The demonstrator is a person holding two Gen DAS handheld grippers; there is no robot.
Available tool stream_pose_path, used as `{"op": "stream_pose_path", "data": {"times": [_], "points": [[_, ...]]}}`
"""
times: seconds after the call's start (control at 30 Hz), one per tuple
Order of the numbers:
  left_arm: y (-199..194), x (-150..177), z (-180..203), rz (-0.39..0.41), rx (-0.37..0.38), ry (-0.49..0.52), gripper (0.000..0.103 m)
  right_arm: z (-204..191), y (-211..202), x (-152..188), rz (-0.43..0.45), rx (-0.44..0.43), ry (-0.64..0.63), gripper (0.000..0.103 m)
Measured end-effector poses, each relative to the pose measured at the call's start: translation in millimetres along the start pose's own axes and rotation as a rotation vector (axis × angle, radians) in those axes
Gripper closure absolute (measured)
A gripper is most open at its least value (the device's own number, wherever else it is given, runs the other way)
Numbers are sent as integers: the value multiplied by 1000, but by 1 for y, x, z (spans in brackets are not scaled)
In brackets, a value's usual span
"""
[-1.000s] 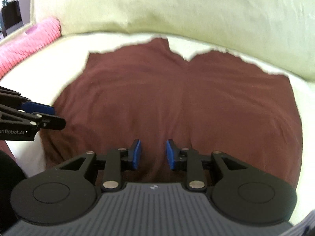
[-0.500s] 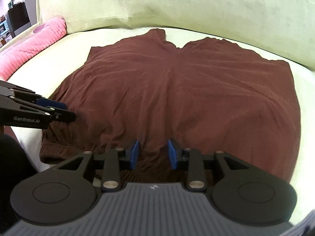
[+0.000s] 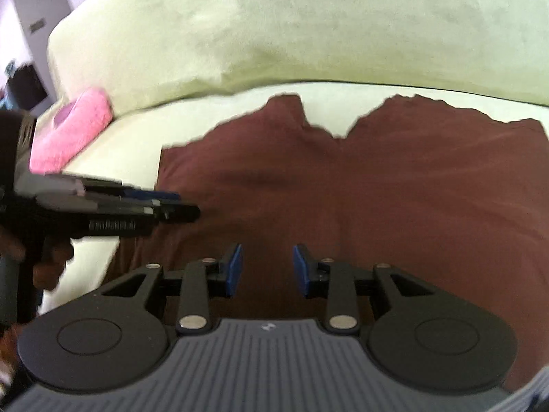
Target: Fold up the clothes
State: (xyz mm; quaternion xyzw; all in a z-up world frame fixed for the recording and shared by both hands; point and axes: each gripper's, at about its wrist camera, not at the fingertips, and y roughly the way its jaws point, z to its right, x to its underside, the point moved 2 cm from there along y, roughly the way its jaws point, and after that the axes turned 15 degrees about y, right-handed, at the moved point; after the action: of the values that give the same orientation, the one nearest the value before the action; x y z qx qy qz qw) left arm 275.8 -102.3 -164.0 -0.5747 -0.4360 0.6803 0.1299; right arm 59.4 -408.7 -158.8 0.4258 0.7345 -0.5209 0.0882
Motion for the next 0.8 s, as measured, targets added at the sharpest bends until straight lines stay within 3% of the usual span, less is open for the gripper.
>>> {"op": "stream_pose_path", "data": {"times": [0.17, 0.33, 0.47, 0.63, 0.8], "points": [[6, -52, -38, -28, 11, -10, 67, -13, 9, -51, -59, 18, 21, 89], [37, -109, -60, -30, 48, 70, 70, -7, 23, -104, -96, 55, 49, 91], [87, -155, -73, -59, 101, 136, 68, 7, 55, -135, -144, 70, 77, 89], [140, -175, -84, -147, 157, 245, 68, 8, 96, -157, -172, 55, 23, 87], [157, -173, -96, -169, 259, 282, 66, 13, 134, -162, -219, 50, -2, 81]]}}
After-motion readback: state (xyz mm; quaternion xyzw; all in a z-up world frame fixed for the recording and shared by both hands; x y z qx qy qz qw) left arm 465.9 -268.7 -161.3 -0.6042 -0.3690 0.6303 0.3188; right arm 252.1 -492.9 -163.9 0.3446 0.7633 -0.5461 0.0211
